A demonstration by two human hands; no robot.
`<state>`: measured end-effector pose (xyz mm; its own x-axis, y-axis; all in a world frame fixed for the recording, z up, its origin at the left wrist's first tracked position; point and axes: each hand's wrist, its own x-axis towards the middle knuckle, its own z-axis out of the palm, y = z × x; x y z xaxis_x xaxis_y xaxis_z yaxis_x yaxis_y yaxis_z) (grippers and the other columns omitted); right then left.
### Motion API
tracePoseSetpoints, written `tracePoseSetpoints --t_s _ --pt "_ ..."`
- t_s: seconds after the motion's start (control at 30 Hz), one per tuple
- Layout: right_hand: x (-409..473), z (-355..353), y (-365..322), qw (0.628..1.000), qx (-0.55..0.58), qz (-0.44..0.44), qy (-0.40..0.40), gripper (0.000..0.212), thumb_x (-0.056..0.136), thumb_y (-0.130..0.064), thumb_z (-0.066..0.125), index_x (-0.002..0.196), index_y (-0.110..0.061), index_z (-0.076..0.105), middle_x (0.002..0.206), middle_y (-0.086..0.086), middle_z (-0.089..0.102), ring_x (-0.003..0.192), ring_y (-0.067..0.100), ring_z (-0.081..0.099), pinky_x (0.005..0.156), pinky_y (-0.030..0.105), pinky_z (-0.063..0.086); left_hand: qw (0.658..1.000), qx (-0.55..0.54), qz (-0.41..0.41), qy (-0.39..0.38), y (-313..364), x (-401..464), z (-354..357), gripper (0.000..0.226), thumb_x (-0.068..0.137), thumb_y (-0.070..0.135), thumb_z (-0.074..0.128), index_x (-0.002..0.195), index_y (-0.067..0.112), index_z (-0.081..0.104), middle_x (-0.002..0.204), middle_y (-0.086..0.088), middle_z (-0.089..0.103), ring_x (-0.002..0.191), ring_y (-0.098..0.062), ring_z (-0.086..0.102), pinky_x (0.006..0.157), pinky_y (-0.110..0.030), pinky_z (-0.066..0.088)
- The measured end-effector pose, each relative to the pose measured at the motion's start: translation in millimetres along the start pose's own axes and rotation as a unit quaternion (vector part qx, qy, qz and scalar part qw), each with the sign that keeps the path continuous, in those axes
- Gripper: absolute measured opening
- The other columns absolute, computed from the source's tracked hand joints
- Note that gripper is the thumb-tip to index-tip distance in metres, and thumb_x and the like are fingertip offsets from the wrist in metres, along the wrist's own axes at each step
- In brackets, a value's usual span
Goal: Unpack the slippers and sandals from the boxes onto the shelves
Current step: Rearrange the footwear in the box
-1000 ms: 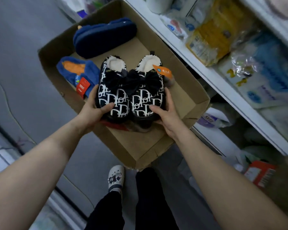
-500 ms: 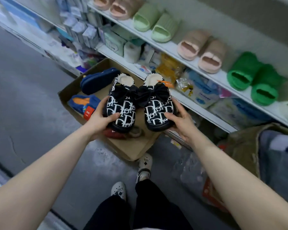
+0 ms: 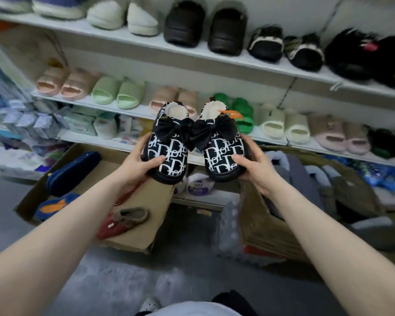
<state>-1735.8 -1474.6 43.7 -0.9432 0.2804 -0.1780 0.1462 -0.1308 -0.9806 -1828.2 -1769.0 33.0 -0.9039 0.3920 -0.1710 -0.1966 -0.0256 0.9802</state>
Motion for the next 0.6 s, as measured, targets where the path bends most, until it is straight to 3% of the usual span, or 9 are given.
tracePoseSetpoints --t_s 0.13,0.27,0.37,0.6 --pt "-23.7 -69.5 -26.0 0.999 0.01 -0.023 0.044 0.065 0.089 -0.003 0.067 0.139 -0.041 0.05 0.127 -0.002 0.067 0.114 0.022 0.066 0.087 0.049 0.057 0.998 -0.002 0.007 -0.06 13.6 17.3 68.6 0.077 0.078 0.011 0.076 0.136 0.044 0.037 0.129 -0.001 0.059 0.109 -0.024 0.064 0.079 -0.042 0.058" --pt "-47.8 -153.1 -51.9 0.995 0.005 -0.05 0.084 0.063 0.09 -0.001 0.064 0.139 -0.038 0.05 0.129 0.0 0.066 0.115 0.023 0.065 0.081 0.044 0.059 0.995 -0.016 0.014 -0.093 22.5 31.3 160.6 0.07 0.078 0.012 0.073 0.127 0.052 0.042 0.127 -0.001 0.06 0.107 -0.026 0.065 0.073 -0.041 0.059" --pt "-68.1 -223.2 -72.2 0.993 0.0 -0.055 0.106 0.062 0.09 -0.001 0.064 0.141 -0.032 0.049 0.129 0.007 0.065 0.11 0.024 0.066 0.07 0.031 0.059 0.993 -0.026 0.018 -0.112 24.1 36.7 236.8 0.072 0.084 0.01 0.069 0.137 0.046 0.037 0.124 -0.003 0.062 0.104 -0.027 0.067 0.073 -0.042 0.059" --pt "-106.8 -367.9 -114.9 0.985 -0.029 -0.088 0.144 0.059 0.09 -0.003 0.065 0.139 -0.032 0.05 0.123 0.005 0.065 0.108 0.024 0.067 0.072 0.032 0.06 0.985 -0.04 0.045 -0.159 34.7 45.8 393.1 0.075 0.079 0.01 0.075 0.134 0.046 0.04 0.12 -0.007 0.066 0.1 -0.029 0.069 0.077 -0.046 0.058"
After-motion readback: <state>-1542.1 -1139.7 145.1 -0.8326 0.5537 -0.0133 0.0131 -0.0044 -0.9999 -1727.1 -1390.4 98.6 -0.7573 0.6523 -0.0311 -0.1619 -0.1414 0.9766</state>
